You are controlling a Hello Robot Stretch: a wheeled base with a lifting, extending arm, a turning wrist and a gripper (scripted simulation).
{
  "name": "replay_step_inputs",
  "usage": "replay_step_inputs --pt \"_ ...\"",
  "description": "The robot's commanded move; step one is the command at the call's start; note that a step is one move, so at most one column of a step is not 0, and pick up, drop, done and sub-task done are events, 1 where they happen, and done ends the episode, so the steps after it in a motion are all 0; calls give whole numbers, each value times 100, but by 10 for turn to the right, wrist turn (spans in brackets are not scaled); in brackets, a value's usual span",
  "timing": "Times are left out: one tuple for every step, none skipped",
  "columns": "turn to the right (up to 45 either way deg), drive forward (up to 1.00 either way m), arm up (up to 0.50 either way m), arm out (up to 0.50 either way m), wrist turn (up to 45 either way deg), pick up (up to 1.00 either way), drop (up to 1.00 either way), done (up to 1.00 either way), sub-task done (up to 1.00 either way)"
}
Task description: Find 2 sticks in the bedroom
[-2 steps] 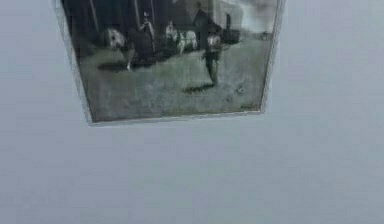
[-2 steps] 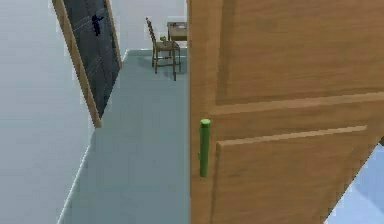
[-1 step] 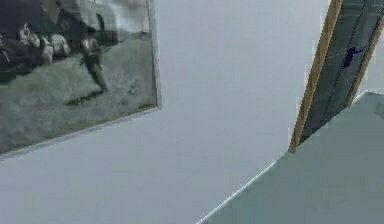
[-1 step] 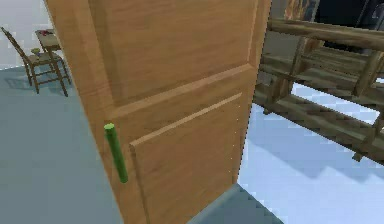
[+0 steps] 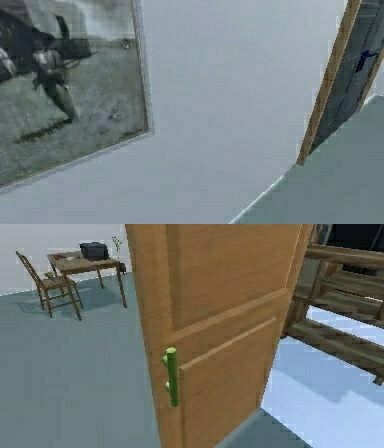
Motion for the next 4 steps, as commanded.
replay_step_inputs --pt "300 0 0 0 0 0 0 0 0" --pt "0 45 0 0 0 0 0 0 0" --pt "210 0 0 0 0 0 0 0 0" --pt "0 30 0 0 0 0 0 0 0"
